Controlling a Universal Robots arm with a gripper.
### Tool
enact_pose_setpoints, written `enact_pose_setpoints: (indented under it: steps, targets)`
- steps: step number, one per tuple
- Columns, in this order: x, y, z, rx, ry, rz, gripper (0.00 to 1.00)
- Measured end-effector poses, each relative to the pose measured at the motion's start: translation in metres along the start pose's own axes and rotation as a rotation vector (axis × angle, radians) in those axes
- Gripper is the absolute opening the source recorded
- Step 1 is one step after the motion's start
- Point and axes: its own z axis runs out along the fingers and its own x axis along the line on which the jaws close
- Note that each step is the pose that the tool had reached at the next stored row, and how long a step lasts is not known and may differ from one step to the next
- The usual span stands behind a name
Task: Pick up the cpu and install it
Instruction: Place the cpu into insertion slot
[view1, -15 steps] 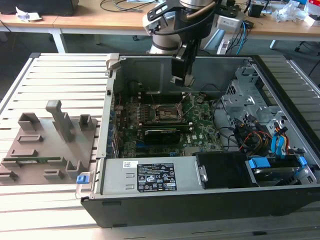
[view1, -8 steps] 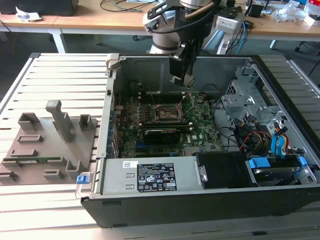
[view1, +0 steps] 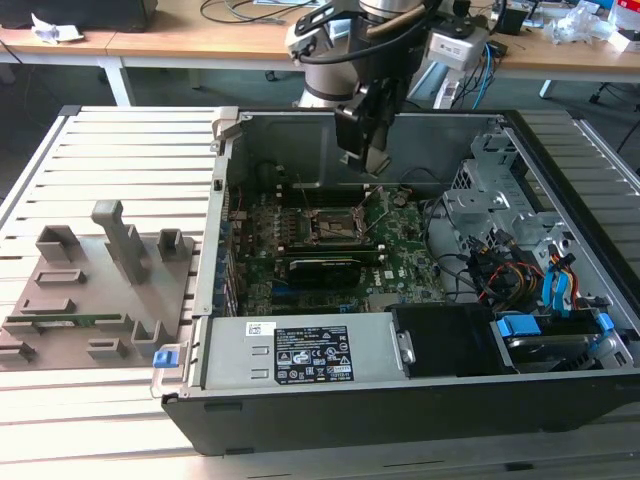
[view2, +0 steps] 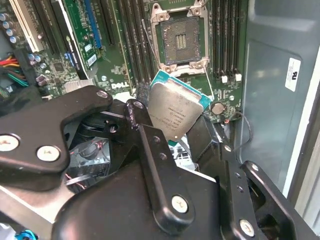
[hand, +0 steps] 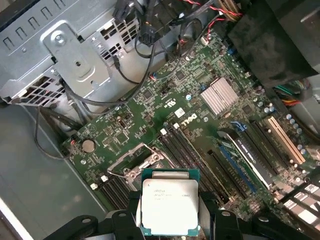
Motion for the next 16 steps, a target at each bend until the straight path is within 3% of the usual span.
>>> enact_pose_setpoints:
  steps: [6,11,13,16]
  targets:
    - [0.0000,0.0000,0.0000,-0.0015,0.0006,0.102,0.55]
    - [0.0000,0.0000,0.0000,-0.0015,0.0006,0.101,0.55]
    - [0.0000,0.0000,0.0000,-0.0023,-0.0006,0.084,0.55]
    - [0.0000,0.0000,0.0000,-0.0028,-0.0033,-0.014,0.55]
